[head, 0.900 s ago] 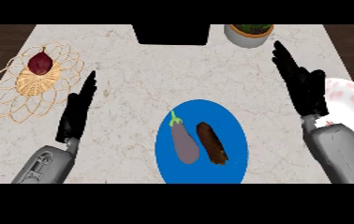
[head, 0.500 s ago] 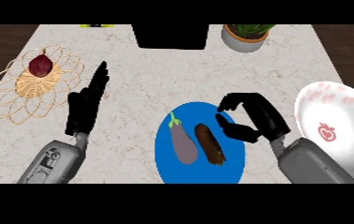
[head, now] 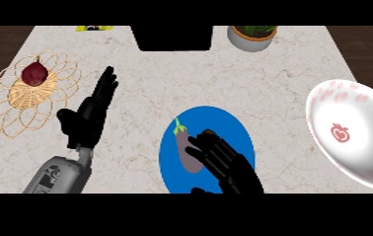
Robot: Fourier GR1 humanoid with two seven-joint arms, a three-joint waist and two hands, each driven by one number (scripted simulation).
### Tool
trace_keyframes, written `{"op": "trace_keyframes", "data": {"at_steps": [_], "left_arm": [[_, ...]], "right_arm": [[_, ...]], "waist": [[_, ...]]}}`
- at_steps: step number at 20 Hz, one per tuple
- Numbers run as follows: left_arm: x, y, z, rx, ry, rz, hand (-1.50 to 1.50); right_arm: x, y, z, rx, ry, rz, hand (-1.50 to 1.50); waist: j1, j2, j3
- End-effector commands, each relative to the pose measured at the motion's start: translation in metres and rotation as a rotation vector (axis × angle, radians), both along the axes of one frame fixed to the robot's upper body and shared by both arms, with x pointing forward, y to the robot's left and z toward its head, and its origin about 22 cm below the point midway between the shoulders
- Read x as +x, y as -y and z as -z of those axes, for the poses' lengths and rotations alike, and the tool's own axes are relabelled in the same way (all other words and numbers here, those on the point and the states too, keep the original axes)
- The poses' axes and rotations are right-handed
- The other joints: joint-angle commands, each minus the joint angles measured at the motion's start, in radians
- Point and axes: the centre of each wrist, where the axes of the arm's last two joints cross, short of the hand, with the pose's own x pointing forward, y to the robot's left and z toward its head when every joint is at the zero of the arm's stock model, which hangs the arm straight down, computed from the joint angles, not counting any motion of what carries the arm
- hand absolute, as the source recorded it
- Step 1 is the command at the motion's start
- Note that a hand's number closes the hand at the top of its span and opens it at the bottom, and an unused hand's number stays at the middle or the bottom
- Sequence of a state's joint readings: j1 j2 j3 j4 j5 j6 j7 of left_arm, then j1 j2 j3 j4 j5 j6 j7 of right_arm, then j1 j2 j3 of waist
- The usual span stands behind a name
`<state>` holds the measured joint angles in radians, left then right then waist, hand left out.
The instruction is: Pick the sweet potato from the plate and place it in the bowl
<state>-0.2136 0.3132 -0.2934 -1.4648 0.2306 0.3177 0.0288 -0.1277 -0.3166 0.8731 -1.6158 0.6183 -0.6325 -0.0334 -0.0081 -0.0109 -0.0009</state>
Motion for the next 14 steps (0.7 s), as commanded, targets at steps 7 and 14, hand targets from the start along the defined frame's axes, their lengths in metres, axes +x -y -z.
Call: {"op": "trace_keyframes", "data": {"at_steps": [7, 14], "left_arm": [[-0.005, 0.002, 0.003, 0.005, 0.026, -0.02, 0.0], [-0.008, -0.004, 0.0, -0.02, 0.005, -0.011, 0.0]], "right_arm": [[-0.036, -0.043, -0.048, -0.186, 0.111, 0.225, -1.5], [-0.032, -0.072, -0.079, -0.342, -0.112, 0.316, -1.5]], "waist": [[-0.009, 0.005, -0.001], [0.008, 0.01, 0.0]]}}
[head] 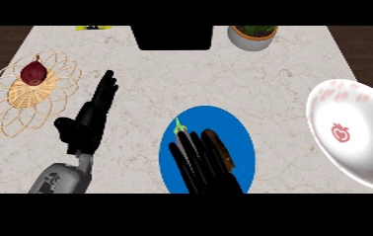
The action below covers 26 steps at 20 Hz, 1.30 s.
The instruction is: Pick the sweet potato from the plate and place it in the bowl
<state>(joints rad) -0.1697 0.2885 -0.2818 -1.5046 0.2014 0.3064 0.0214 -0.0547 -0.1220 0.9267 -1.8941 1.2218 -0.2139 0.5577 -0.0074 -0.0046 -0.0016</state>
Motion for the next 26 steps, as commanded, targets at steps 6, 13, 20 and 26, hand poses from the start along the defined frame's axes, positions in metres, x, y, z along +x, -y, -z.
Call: {"op": "trace_keyframes", "data": {"at_steps": [6, 13, 20, 26], "left_arm": [[-0.005, 0.013, 0.012, 0.01, -0.009, 0.022, 0.0], [0.001, -0.015, -0.015, 0.004, 0.0, 0.025, 0.0], [0.005, -0.006, 0.0, -0.002, -0.015, -0.009, 0.0], [0.006, -0.016, 0.001, -0.01, -0.002, 0.009, 0.0]], "right_arm": [[0.017, -0.023, -0.01, -0.174, -0.229, 0.174, -1.5], [0.022, 0.009, 0.0, -0.207, -0.327, 0.192, -1.5], [0.017, 0.017, 0.0, -0.129, -0.305, 0.143, -1.5], [0.014, 0.015, -0.004, -0.046, -0.326, 0.095, -1.5]], "waist": [[0.011, 0.005, 0.001], [0.007, 0.004, 0.002], [0.006, 0.004, 0.002], [0.006, 0.004, 0.001]]}}
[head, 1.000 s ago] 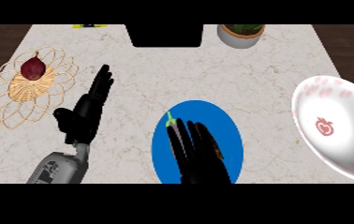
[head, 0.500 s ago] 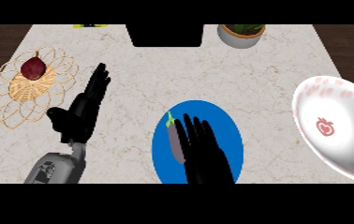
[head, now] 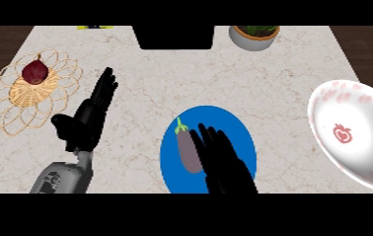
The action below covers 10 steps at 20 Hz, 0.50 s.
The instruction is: Pick the sweet potato from the plate and place it in the bowl
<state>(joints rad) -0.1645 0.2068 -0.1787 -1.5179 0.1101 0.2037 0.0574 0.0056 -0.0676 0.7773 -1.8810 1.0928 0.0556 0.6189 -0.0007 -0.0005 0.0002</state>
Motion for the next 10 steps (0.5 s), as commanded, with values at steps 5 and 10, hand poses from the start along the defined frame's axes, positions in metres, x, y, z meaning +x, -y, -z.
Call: {"op": "trace_keyframes", "data": {"at_steps": [5, 10], "left_arm": [[0.003, 0.0, 0.007, 0.002, 0.006, -0.005, 0.0], [0.0, 0.006, 0.005, -0.01, 0.01, 0.006, 0.0]], "right_arm": [[0.008, 0.011, 0.012, 0.103, -0.026, -0.006, -1.5], [0.01, 0.01, 0.027, 0.104, -0.076, 0.003, -1.5]], "waist": [[-0.001, 0.001, 0.0], [0.0, 0.001, 0.0]]}}
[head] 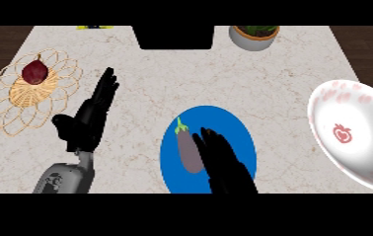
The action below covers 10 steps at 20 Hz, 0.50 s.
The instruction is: Pick the sweet potato from the plate and place it in the bowl
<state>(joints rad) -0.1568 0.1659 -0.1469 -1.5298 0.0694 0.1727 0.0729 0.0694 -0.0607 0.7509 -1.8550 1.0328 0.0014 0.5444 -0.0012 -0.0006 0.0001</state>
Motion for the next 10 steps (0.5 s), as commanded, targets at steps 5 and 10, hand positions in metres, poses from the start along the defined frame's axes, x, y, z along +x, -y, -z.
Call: {"op": "trace_keyframes", "data": {"at_steps": [5, 10], "left_arm": [[0.001, 0.008, 0.006, 0.009, 0.01, 0.002, 0.0], [-0.013, 0.017, -0.015, 0.001, 0.002, 0.005, 0.0]], "right_arm": [[0.006, 0.005, 0.03, 0.062, -0.023, 0.02, -1.5], [0.017, 0.02, 0.033, 0.053, -0.023, 0.023, -1.5]], "waist": [[-0.001, 0.0, 0.0], [0.002, 0.0, 0.0]]}}
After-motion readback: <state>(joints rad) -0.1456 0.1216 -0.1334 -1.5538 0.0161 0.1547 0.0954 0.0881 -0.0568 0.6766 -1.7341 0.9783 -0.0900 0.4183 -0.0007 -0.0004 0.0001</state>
